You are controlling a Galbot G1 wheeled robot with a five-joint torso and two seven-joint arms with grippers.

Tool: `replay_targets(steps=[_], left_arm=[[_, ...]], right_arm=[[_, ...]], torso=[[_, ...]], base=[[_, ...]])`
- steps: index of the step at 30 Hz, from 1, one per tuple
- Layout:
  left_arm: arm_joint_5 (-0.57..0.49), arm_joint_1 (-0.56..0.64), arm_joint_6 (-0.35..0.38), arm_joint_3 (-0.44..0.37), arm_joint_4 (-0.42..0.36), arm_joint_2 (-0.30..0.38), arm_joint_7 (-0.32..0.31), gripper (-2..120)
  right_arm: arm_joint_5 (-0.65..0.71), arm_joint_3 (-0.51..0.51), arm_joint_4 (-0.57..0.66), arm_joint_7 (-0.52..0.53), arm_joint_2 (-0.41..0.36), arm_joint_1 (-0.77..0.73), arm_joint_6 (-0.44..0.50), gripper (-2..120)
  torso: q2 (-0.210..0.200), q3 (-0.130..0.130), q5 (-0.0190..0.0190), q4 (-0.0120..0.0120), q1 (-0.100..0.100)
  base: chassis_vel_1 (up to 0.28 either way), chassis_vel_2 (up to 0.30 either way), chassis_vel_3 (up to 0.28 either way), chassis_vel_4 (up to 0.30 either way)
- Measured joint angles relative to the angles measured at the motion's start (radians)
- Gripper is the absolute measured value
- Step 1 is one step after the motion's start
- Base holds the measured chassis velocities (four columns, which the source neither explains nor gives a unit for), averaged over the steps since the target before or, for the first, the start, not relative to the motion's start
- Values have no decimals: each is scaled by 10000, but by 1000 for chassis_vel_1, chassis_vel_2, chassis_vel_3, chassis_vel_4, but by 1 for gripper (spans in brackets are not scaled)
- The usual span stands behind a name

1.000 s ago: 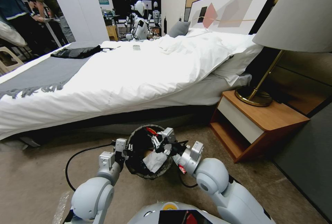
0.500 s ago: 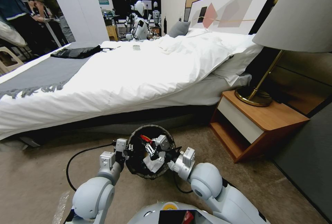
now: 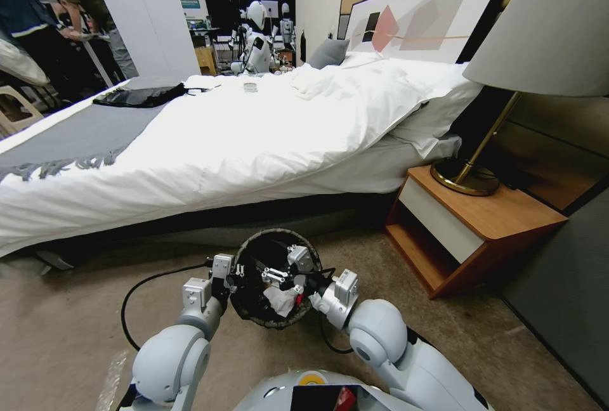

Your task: Pick up the trash bin, then pick up the garbage from the floor and place it into the trash bin.

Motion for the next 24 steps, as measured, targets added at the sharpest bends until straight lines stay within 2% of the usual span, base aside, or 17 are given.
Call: replay_targets(steps=[9,10,15,24], left_arm=[[0,3,-1,-1,-12,9,3,1],[0,25,-1,-14,-21,13,4,1],[-1,33,-6,-25,-27,13,6,1],[-2,22,-31,-62,-28,-23,13,1]], right_arm=[[99,510,320,86,-72,-267,39,100],[301,945,750,354,-74,-354,90,100],[789,1727,1763,1151,-262,-502,118,100],[1234,3320,1977,2348,-328,-1017,232,100]], torso=[[0,0,0,-1,0],[0,0,1,-1,0],[0,0,1,0,0],[0,0,2,0,0]], base=[[0,0,0,0],[0,0,0,0],[0,0,0,0],[0,0,0,0]])
